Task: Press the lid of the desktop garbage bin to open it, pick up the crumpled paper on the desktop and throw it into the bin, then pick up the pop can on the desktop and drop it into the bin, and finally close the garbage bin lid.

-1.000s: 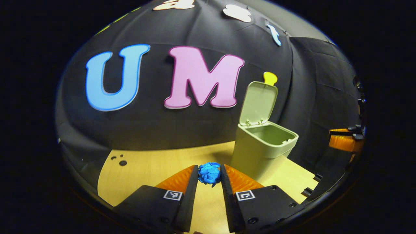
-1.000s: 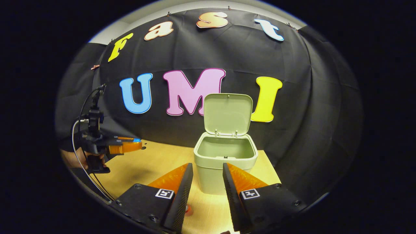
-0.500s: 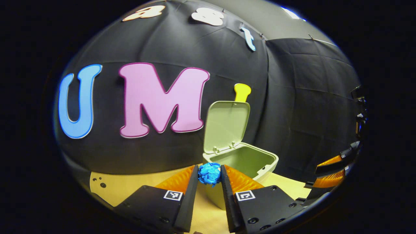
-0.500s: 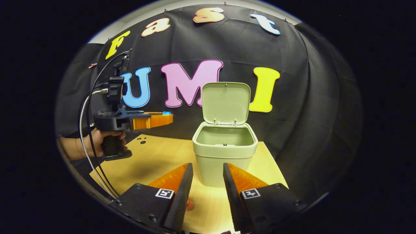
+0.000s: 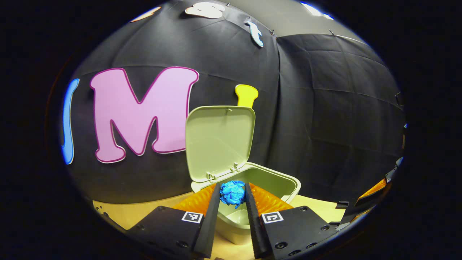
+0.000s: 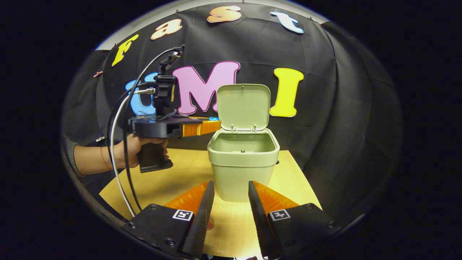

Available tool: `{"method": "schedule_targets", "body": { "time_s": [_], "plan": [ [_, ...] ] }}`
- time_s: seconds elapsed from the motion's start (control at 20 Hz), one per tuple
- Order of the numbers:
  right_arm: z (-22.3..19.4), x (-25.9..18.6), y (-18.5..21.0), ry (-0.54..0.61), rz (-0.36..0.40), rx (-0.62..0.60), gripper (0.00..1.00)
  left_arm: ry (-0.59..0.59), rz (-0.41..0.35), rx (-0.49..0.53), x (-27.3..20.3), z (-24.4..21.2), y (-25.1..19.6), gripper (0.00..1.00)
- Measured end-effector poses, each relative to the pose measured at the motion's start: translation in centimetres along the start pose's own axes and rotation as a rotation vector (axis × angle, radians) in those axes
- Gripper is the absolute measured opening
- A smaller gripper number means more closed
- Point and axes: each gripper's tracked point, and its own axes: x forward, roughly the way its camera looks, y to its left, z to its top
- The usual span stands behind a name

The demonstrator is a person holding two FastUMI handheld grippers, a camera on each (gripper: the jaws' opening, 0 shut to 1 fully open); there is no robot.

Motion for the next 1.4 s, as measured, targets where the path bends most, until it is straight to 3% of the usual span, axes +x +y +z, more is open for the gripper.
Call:
{"method": "schedule_targets", "body": {
  "time_s": [0.35,0.65,0.85,0.9,1.0,1.4],
  "plan": [
    [-1.1,-0.4,-1.3,0.019,-0.020,0.023,0.63,0.079,0.004,0.000,3.8,-2.5,-0.6,0.46],
    [-1.6,-0.4,-2.8,0.027,-0.046,0.046,0.63,0.115,0.008,-0.016,4.1,-3.9,-0.6,0.49],
    [-2.2,-0.2,-2.8,0.038,-0.037,0.050,0.63,0.115,0.022,-0.025,3.8,-4.1,-0.2,0.62],
    [-2.5,0.0,-2.5,0.047,-0.032,0.053,0.65,0.111,0.030,-0.029,3.6,-4.0,0.1,0.71],
    [-3.0,0.1,-1.8,0.061,-0.013,0.045,0.71,0.092,0.041,-0.041,2.8,-3.6,0.5,0.82],
    [-6.5,1.9,3.1,0.143,0.135,-0.015,0.77,-0.022,0.124,-0.085,-6.8,-1.1,3.0,0.87]
  ]
}}
